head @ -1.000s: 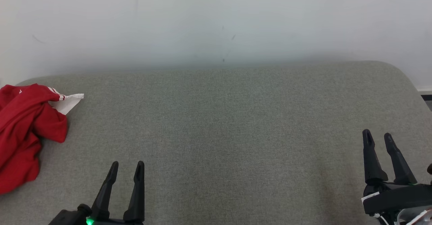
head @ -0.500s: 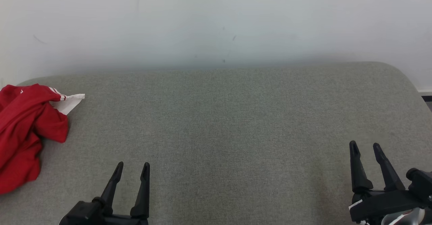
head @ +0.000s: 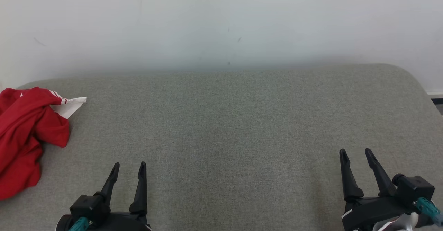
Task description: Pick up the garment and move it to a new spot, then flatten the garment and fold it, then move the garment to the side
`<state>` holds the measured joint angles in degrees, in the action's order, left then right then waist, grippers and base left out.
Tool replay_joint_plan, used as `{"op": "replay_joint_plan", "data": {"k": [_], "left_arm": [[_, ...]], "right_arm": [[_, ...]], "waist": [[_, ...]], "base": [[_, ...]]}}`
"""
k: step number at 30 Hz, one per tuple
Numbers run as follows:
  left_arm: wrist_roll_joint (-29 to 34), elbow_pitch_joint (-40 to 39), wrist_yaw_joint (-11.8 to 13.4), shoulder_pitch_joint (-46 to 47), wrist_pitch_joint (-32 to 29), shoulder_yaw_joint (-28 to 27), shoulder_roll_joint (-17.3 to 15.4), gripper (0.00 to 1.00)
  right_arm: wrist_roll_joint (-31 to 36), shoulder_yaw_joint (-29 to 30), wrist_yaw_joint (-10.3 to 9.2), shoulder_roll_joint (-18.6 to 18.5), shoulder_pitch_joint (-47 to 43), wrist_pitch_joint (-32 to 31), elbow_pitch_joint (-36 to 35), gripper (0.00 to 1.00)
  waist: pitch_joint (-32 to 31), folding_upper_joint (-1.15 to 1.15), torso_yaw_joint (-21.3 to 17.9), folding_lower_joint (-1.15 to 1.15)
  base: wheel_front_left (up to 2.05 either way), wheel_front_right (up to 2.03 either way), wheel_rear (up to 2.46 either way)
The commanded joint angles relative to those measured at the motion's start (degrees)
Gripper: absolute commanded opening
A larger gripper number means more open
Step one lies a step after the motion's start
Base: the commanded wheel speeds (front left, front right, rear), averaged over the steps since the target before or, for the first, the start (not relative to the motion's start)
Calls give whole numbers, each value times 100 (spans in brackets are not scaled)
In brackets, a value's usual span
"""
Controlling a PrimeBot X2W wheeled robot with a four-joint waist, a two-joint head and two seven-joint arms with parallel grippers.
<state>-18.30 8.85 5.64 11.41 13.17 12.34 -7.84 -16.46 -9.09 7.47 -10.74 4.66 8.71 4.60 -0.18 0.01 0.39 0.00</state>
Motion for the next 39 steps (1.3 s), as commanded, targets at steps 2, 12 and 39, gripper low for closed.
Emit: {"op": "replay_joint_plan", "data": {"k": [2, 12, 39], "left_arm": [[119, 72, 43, 108, 57, -37, 12, 100], [666, 271, 313, 213, 124, -19, -42, 100], [677, 882, 168, 425, 137, -114, 36, 100]], "right_arm": [[153, -55, 3, 3, 107, 76, 34, 100], [643, -109, 4, 49, 191, 272, 246, 100], [745, 68, 4, 299, 172, 390, 506, 100]], "waist": [[3, -1, -3, 0], [15, -1, 36, 0], [1, -1, 8, 0]], "base": [[0, 0, 0], [0, 0, 0], [0, 0, 0]]}}
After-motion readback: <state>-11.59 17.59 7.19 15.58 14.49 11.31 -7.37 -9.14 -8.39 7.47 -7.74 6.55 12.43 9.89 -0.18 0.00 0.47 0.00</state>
